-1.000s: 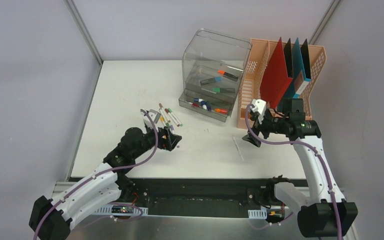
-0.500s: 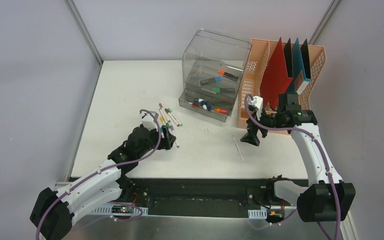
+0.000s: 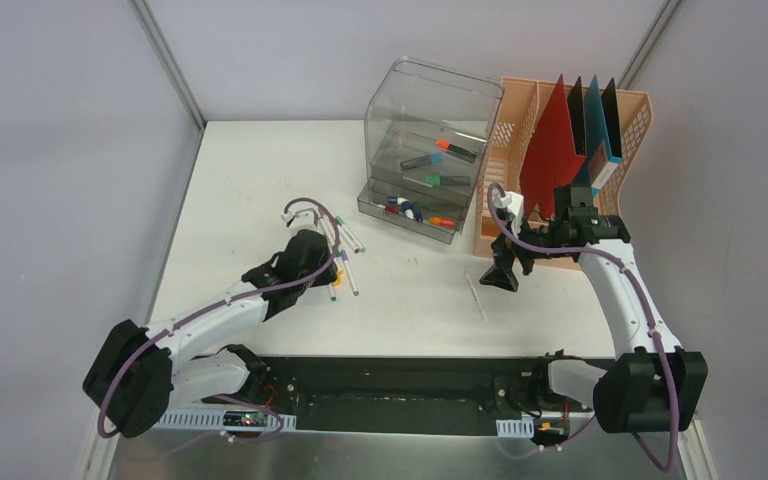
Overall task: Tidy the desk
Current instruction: Pick up the stationery from the center of the board.
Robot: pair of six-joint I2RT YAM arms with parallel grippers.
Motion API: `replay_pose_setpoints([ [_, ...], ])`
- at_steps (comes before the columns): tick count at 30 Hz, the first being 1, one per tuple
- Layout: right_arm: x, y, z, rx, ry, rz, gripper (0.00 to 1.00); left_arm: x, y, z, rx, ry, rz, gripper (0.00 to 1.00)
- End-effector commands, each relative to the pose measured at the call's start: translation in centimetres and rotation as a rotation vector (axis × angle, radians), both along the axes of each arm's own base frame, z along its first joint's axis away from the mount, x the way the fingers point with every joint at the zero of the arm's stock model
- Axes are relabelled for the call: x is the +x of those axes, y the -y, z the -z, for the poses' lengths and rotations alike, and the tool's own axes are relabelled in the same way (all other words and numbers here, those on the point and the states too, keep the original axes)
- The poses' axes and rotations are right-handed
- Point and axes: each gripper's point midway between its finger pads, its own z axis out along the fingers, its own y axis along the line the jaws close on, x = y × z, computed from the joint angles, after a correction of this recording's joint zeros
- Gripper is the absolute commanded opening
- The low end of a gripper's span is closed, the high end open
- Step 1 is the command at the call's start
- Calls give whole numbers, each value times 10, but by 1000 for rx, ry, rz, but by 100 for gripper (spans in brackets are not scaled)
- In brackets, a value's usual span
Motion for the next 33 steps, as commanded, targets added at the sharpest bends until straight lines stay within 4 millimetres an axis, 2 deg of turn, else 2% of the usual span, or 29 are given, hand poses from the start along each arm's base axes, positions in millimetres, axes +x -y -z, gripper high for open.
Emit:
replay_pose_setpoints([
  [1, 7, -4, -18, 32, 65, -25, 99, 12, -5, 3, 28, -54, -99, 25],
  [10, 6, -2, -16, 20, 71, -25, 99, 20, -4, 32, 123, -156, -134, 28],
  [21, 5, -3, -17, 23, 84, -28, 99, 11, -5, 58, 175, -253, -125, 30],
  [25, 5, -3, -18, 24, 90, -30, 99, 8, -4, 60, 183, -270, -104, 31],
  [27, 5, -3, -19, 26, 95, -30, 99, 7, -6, 57, 186, -267, -103, 27],
  [29, 4, -3, -19, 27, 99, -30, 99, 7, -8, 52, 187, -248, -105, 24],
  [33, 4, -3, -20, 28, 103, -32, 99, 6, -11, 37, 206, -208, -74, 24],
])
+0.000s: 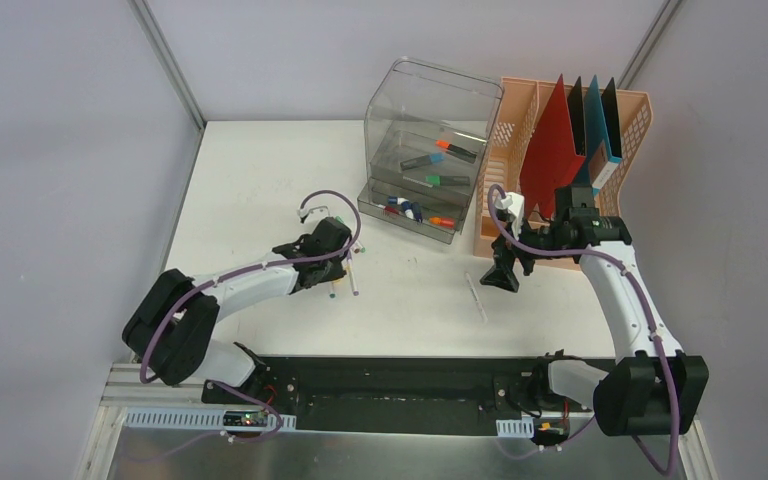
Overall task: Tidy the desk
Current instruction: Pick up the stationery from the center of the board.
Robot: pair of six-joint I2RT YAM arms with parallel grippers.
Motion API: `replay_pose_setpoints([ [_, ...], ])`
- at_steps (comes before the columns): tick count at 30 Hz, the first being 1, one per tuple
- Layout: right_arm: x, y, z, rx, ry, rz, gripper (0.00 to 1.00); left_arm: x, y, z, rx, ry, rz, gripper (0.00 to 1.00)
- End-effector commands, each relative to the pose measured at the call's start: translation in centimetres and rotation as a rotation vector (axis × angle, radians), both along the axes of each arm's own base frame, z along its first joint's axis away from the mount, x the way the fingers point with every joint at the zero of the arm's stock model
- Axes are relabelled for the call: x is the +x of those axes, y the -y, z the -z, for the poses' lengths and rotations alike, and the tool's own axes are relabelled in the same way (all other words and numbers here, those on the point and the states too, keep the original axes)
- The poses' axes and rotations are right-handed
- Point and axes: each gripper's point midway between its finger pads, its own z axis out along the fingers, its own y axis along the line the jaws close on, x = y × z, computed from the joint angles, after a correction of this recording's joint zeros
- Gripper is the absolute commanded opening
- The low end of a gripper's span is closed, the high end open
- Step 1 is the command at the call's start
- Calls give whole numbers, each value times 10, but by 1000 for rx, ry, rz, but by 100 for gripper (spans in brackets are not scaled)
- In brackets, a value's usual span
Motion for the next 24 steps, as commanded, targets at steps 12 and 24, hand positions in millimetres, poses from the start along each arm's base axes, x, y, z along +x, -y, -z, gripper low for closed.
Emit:
replay_pose_setpoints([
  [12, 3, -4, -19, 30, 98, -29, 99, -18, 0, -21, 14, 22, 188, 29],
  [24, 2, -4, -21, 30, 109, -33, 99, -19, -2, 3, 68, -78, 149, 29],
])
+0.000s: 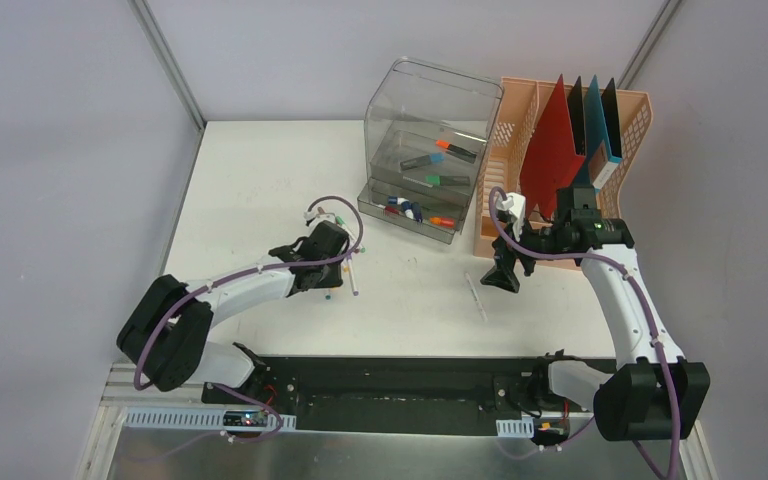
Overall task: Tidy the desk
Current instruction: Pick up the stationery from the center of the board.
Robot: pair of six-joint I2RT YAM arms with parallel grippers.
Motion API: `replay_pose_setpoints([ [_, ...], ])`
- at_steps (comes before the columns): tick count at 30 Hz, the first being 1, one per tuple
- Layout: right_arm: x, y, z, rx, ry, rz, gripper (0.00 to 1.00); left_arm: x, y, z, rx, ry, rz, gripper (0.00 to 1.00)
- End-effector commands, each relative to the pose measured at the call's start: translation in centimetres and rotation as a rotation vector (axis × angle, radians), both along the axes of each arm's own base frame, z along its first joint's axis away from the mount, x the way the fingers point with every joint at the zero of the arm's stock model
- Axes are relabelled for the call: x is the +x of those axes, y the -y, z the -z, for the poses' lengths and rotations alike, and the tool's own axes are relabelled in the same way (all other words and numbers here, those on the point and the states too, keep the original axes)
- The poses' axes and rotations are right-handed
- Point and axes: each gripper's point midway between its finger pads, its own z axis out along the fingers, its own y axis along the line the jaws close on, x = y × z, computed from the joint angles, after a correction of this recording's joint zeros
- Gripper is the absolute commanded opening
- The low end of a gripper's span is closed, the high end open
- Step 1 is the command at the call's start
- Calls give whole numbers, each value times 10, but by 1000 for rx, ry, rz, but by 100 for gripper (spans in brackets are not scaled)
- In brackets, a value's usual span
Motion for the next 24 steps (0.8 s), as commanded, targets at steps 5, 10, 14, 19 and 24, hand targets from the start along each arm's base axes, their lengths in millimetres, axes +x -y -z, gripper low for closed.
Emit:
replay_pose_setpoints([
  [5, 3, -4, -15, 26, 83, -32, 99, 3, 12, 10, 9, -61, 15, 29],
  [10, 3, -4, -15, 24, 84, -33, 99, 3, 14, 14, 20, -75, 51, 29],
  [14, 3, -4, -15, 23, 83, -33, 99, 2, 12, 14, 38, -76, 67, 30],
  [19, 3, -4, -14, 23, 83, -35, 99, 2, 12, 7, 106, -53, 114, 28],
  [24, 3, -4, -14, 21, 87, -34, 99, 1, 20, 4, 128, -51, 168, 28],
])
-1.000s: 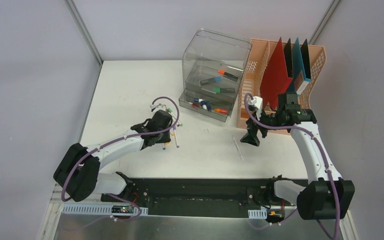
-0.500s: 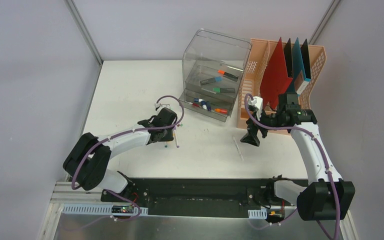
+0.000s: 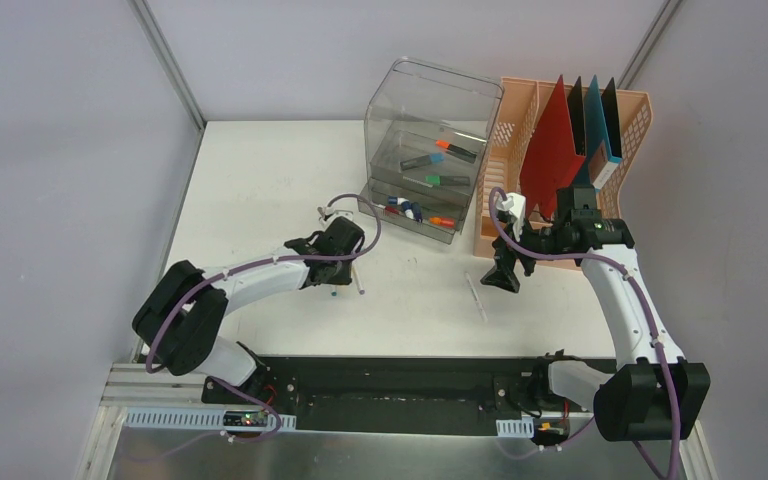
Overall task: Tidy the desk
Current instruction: Pick up the stationery from the center of the board.
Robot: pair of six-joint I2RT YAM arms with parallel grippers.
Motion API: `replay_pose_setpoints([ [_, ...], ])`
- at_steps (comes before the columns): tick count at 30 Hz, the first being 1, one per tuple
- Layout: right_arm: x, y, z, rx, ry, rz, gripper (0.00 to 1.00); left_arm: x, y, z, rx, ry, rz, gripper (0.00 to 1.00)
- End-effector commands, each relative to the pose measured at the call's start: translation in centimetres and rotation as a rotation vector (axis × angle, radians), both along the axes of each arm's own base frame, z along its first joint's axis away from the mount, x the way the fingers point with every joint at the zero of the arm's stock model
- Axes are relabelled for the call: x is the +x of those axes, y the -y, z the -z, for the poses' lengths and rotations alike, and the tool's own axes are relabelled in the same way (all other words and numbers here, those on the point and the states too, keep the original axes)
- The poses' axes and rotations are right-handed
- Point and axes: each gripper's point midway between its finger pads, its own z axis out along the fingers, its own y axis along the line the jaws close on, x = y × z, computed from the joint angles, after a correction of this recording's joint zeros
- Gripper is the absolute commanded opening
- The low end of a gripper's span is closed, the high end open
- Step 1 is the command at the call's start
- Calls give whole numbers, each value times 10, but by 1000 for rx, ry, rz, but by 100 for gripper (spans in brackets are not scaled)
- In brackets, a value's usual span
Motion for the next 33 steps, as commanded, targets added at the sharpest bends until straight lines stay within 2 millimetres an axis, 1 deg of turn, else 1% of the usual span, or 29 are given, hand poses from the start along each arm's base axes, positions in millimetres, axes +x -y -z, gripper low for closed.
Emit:
replay_pose_setpoints([
  [1, 3, -4, -14, 21, 81, -31, 99, -8, 2, 3, 61, -33, 71, 28],
  [5, 3, -4, -14, 21, 82, -32, 99, -10, 6, 7, 87, -52, 100, 30],
  [14, 2, -4, -14, 19, 86, -33, 99, -13, 5, 15, 159, -82, 123, 38],
  [22, 2, -4, -15, 20, 92, -34, 99, -17, 11, 25, 168, -117, 170, 38],
  [24, 2, -3, -15, 19, 91, -33, 99, -17, 11, 27, 172, -118, 175, 38],
  [26, 2, -4, -15, 19, 93, -35, 99, -16, 11, 25, 180, -100, 173, 34],
  [31, 1, -4, -16, 21, 94, -36, 99, -14, 11, 11, 156, -47, 173, 27],
  [33, 1, -4, -16, 22, 94, -37, 99, -13, 11, 5, 147, -28, 174, 26],
])
